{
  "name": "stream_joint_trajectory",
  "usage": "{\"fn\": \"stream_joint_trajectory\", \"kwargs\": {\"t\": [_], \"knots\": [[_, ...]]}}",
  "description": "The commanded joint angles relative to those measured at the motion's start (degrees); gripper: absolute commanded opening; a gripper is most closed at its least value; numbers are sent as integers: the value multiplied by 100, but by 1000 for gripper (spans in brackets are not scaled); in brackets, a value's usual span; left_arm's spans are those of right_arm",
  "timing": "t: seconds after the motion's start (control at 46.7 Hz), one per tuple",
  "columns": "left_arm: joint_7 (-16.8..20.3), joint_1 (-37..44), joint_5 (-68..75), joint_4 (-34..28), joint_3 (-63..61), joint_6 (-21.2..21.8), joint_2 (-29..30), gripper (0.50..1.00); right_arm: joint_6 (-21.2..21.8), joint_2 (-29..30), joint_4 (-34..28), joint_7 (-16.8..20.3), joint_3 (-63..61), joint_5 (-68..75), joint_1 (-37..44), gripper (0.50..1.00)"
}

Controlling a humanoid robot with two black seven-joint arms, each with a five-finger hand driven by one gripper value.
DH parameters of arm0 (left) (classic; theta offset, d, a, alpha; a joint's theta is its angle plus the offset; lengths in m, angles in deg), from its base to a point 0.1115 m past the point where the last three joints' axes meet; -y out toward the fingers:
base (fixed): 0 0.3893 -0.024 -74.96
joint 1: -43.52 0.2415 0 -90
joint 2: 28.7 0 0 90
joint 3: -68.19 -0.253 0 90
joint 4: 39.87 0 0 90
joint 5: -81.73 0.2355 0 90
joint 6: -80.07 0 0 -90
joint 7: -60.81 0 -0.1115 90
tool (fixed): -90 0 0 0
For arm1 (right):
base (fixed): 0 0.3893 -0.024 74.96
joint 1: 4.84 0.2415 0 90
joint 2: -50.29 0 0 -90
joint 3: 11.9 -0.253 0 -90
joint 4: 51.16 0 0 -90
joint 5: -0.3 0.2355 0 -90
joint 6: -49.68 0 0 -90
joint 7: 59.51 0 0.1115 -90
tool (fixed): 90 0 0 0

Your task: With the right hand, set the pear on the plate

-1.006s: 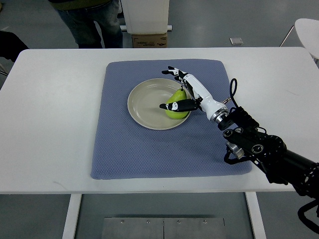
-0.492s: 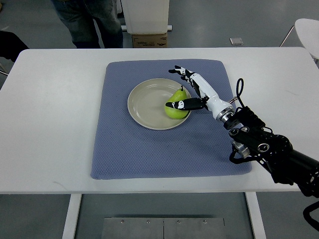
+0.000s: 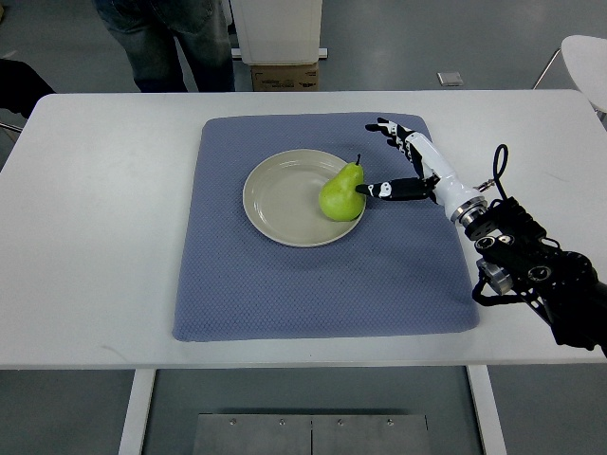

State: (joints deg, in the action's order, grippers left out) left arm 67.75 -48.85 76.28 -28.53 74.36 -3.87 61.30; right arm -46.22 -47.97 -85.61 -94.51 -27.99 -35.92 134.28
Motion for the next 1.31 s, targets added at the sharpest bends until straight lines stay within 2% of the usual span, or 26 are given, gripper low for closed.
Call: {"fn": "stream_joint_trajectory", "kwargs": {"t": [0.0,0.235,0.492,0.621,1.113,1.22,1.284], "knots": [[0,0,0,0,-1,1,0,1000,1,-62,8,0,1,62,-7,991],[0,0,0,0,7,1,0,1000,1,-168,69,0,-17,115,-16,993],[0,0,0,0,7,1,0,1000,1,-168,491,0,-245,905,-78,995],[0,0,0,0,7,1,0,1000,1,-159,509,0,-780,1126,-174,995],[0,0,0,0,-1,1,0,1000,-8,-124,430,1566,-2872,1091,-420,998],[0,0,0,0,-1,1,0,1000,-17,-133,167,1953,-3478,1082,-526,1000],[0,0,0,0,-1,1,0,1000,-8,-115,-88,1988,-3926,1082,-622,1000]]}}
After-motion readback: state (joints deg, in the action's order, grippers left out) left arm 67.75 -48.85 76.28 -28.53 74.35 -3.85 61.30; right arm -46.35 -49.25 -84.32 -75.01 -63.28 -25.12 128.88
